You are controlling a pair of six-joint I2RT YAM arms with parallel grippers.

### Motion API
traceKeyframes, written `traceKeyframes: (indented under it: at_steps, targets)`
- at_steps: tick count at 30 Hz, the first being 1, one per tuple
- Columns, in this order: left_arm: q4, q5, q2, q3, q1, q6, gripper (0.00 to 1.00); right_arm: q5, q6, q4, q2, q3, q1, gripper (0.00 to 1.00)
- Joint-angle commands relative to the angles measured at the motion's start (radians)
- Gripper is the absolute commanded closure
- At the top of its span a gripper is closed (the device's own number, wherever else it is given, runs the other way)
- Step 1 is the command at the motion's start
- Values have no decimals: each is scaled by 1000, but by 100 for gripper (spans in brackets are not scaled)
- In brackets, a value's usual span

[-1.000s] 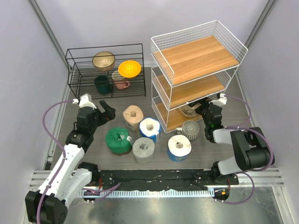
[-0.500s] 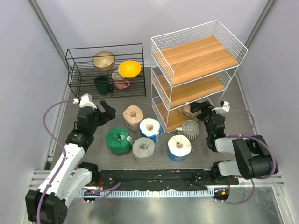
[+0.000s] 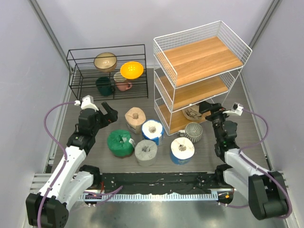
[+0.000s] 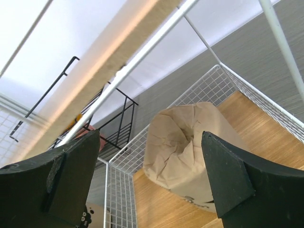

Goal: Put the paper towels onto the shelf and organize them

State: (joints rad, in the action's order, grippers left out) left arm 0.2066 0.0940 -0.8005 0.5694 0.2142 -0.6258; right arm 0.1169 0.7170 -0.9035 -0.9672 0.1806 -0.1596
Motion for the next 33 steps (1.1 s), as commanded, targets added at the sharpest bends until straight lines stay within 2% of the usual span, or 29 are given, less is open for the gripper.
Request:
traceKeyframes:
  at_steps: [1,5,9,11,17,26,33]
  targets:
    - [-44,-14,11,-5,4,-11,0,4,-10,184,160,-4,5,7]
    - [-42,-19,9,-3,2,-12,0,-42,-48,467,295,80,3,7]
    - [-49,-19,6,-3,4,-20,0,-85,-102,809,311,248,-6,6]
    - [-52,-17,3,-9,4,-25,0,-68,-113,882,297,275,-11,4]
    - [-72,-39,-9,-19,4,-40,0,-22,-100,842,276,243,-11,4]
    - [-68,-27,-12,-14,4,-26,0,-57,-100,836,75,414,-9,4]
    - [-87,-30,-31,-22,4,-28,0,-97,-93,934,-33,566,-23,4]
